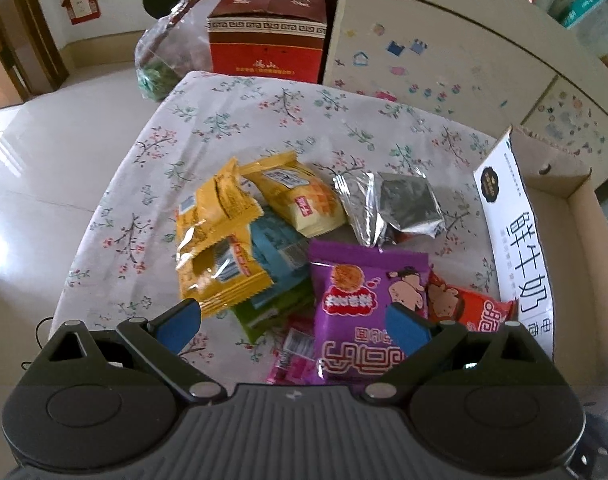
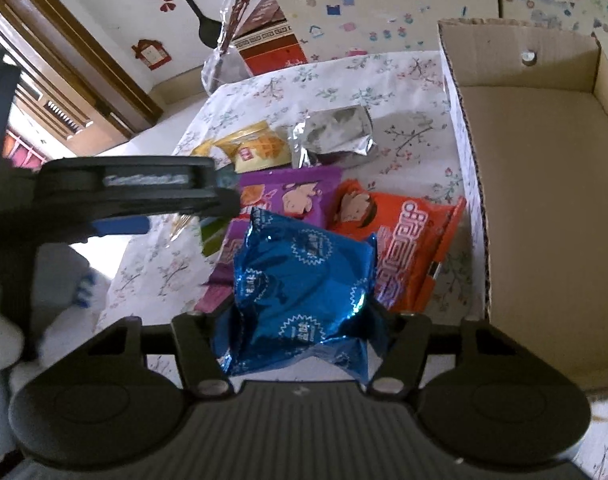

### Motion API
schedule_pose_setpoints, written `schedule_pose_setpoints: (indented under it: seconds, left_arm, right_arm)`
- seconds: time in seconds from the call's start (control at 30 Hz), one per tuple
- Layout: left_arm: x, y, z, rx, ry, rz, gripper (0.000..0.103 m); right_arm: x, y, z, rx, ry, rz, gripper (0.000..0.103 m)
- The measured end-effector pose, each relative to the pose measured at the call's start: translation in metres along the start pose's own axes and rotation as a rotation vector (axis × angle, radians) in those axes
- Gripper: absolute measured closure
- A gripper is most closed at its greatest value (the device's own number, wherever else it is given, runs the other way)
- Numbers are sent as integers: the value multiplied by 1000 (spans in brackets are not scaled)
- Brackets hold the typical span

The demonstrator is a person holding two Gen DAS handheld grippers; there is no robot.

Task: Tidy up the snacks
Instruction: 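Grasp the blue foil packet with the right tool, then grasp the purple packet with the left tool while the right tool lifts the blue packet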

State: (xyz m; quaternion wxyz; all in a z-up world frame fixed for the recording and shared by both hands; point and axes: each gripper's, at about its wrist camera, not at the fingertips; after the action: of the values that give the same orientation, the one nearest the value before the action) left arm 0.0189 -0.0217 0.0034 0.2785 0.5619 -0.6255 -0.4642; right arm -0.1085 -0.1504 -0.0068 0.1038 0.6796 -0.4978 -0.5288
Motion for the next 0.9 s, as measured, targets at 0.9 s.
schedule_pose_setpoints:
  seconds: [0.9]
  left_arm:
    - [48, -32, 8, -38, -117, -6, 11]
  right_arm:
    - [14, -7, 25, -91, -116, 10, 27]
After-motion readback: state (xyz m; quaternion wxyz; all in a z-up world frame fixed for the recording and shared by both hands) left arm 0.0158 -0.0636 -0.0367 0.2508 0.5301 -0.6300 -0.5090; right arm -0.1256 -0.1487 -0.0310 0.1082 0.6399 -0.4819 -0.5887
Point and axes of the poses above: each gripper's, at about its wrist camera, not at the fingertips, and y roughly against the way its jaws point, x to its right, z to its underside, and after that the axes turned 15 degrees about -z, right-handed
